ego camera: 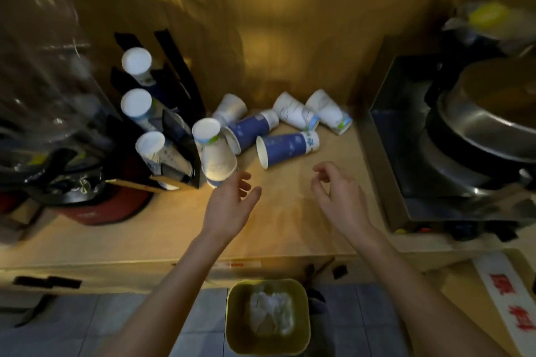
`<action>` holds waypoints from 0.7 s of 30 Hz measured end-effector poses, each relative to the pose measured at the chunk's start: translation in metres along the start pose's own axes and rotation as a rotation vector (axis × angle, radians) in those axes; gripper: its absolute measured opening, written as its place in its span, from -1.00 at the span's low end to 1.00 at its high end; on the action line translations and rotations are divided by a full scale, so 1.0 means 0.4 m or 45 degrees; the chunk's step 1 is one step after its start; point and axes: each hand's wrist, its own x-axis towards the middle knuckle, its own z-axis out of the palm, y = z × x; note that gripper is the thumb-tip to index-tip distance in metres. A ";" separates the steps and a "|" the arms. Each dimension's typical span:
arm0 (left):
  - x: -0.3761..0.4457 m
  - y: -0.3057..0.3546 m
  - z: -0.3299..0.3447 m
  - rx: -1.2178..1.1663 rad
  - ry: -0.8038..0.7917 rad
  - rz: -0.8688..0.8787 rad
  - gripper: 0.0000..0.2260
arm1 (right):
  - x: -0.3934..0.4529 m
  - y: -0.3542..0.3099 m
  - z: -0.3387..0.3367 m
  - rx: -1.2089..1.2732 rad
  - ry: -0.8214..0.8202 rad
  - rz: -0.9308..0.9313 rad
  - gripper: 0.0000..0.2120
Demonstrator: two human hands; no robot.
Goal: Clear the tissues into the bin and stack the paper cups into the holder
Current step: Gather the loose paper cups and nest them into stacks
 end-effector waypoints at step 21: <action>0.378 -0.009 0.191 0.042 0.076 -0.415 -0.44 | 0.428 0.161 0.210 -0.426 -0.554 -0.400 -0.21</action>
